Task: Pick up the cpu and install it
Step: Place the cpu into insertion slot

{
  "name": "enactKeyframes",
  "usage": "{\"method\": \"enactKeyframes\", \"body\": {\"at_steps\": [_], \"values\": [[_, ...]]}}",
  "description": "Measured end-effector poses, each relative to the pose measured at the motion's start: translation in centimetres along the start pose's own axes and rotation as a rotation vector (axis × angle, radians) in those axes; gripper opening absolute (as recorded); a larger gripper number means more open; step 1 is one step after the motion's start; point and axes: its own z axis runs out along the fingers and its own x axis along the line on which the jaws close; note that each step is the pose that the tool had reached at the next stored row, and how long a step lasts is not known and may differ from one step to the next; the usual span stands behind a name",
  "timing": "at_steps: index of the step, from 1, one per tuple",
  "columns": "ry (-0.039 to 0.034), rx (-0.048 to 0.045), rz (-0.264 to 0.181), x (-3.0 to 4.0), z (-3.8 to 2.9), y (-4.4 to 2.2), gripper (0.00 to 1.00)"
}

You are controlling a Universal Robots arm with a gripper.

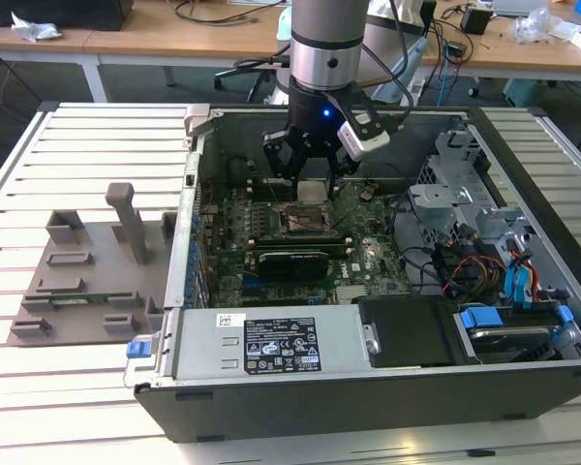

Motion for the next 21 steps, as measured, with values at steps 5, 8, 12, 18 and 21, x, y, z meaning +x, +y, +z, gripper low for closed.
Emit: {"method": "enactKeyframes", "body": {"at_steps": [5,8,12,18,21], "values": [[0.0017,0.0020,0.044,0.00,0.01,0.00,0.55],[0.0035,0.0033,0.089,0.00,0.02,0.00,0.55],[0.0075,0.0064,0.192,0.00,0.05,0.00,0.55],[0.0102,0.0079,0.259,0.00,0.09,0.00,0.55],[0.0118,0.0086,0.300,0.00,0.11,0.00,0.55]]}}
